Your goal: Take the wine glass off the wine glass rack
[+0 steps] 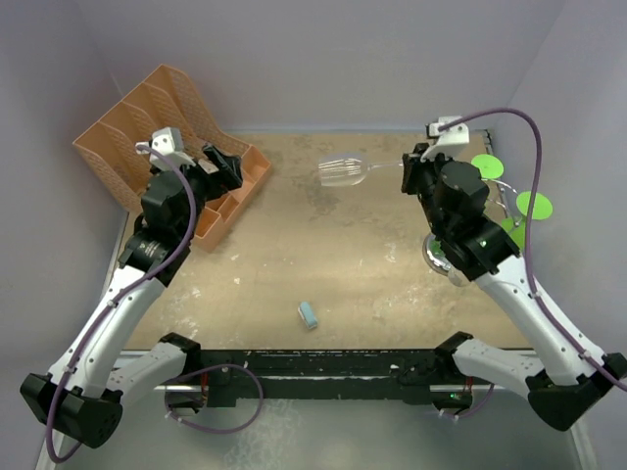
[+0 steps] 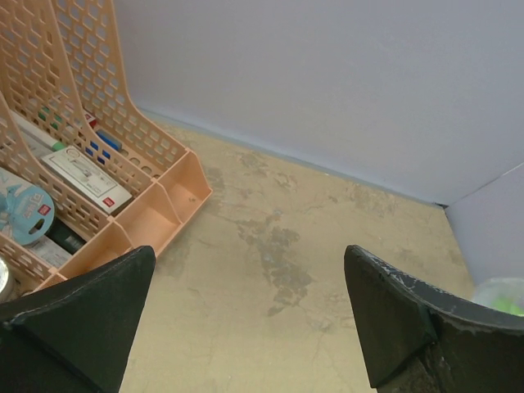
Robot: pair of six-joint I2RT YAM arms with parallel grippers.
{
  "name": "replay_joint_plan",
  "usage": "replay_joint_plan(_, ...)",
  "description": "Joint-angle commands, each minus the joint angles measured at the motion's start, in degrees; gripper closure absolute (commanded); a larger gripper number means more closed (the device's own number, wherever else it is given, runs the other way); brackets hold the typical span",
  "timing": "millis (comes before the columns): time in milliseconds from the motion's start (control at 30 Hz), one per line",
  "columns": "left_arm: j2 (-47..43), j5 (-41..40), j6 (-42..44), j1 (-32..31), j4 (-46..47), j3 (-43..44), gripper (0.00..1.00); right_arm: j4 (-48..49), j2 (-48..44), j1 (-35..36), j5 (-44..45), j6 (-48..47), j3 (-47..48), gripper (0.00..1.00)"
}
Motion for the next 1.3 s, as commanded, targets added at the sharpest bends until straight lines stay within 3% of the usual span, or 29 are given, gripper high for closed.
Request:
replay_joint_plan(0,0.82,0.5,-6.23,0.44,-1.68,3.07,0.05,17.36,-4.45,0.21,-12.87,17.11,-6.38,1.0)
replay_joint_plan(200,0.83,6.2,-12.0,0.49,-13.36,7.4,0.07,26.18,-7.41,0.25,-17.29,26.11,-14.14,1.0)
replay_joint_plan(300,-1.28,12.44,-12.16,0.45,-15.36,7.78,0.0,30.62,-9.27,0.24,-19.02,28.56,-18.3,1.0)
replay_joint_plan(467,-4.7,24.02,-13.64,0.39,-11.62,4.35,0.0,35.28,-10.87,0.25,-23.24,30.97,-22.87,1.0)
replay_joint_plan(700,-5.45,39.69,-20.11,0.39,0.49,-2.94,0.04,38.04,-12.66,0.24,-26.95,32.91,-25.96,1.0)
replay_joint_plan(1033,-6.61,44.27,-22.78,0.4,6.56,-5.23,0.15,39.13,-13.98,0.25,-29.28,33.21,-26.62,1.0)
replay_joint_plan(1267,-9.59,32.41,-16.84,0.36,-5.68,-2.34,0.14,34.83,-18.56,0.21,-21.62,31.89,-26.65,1.0)
